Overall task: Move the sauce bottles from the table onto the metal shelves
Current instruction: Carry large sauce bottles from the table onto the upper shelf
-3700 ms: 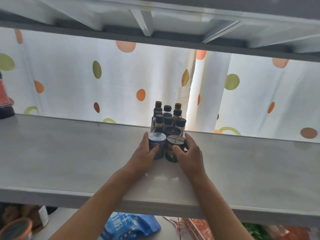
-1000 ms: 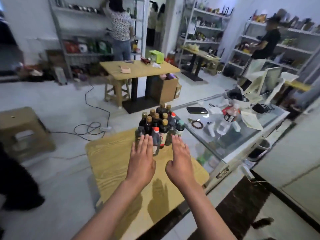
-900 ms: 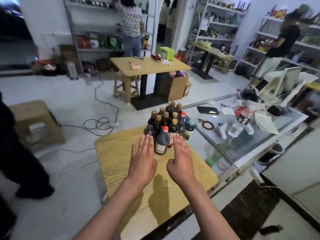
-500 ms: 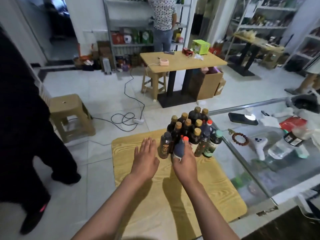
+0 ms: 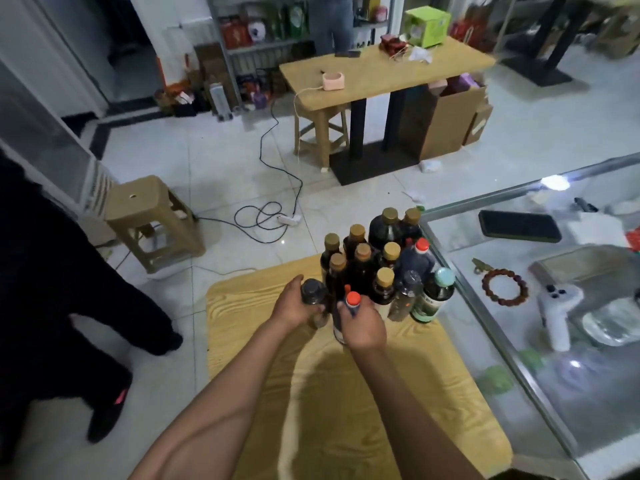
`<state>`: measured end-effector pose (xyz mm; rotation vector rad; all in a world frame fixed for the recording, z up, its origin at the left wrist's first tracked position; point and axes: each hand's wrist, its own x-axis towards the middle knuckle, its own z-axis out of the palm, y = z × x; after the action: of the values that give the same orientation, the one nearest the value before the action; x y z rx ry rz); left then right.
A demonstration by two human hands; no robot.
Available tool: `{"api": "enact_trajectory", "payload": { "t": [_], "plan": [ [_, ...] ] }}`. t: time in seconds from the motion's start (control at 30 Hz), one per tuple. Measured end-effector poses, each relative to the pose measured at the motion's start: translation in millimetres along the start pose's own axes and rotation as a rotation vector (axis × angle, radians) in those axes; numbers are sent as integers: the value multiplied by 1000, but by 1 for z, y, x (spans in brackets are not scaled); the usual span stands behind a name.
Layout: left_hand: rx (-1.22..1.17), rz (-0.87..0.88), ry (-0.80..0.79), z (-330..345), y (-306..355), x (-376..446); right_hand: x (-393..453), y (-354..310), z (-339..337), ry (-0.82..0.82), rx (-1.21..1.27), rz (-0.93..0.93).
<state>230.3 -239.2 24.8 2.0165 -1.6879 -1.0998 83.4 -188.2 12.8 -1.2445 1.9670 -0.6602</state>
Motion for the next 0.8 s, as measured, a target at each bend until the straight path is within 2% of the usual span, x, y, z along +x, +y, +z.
{"api": "enact_trajectory", "payload": {
  "t": [0.13,0.3,0.47,0.67,0.8],
  "plan": [
    [-97,-15,18,15,-9,12,12,6,4,45,86,12],
    [-120,40,-43,21,-23,29,29,7,9,58,-52,16],
    [-306,22,-111,24,-29,39,32,9,18,117,-13,3],
    [-350,14,-31,29,-36,10,21,14,5,-19,133,-121],
    [-322,46,-62,23,-52,-22,-16,14,1,63,122,-154]
  ]
}}
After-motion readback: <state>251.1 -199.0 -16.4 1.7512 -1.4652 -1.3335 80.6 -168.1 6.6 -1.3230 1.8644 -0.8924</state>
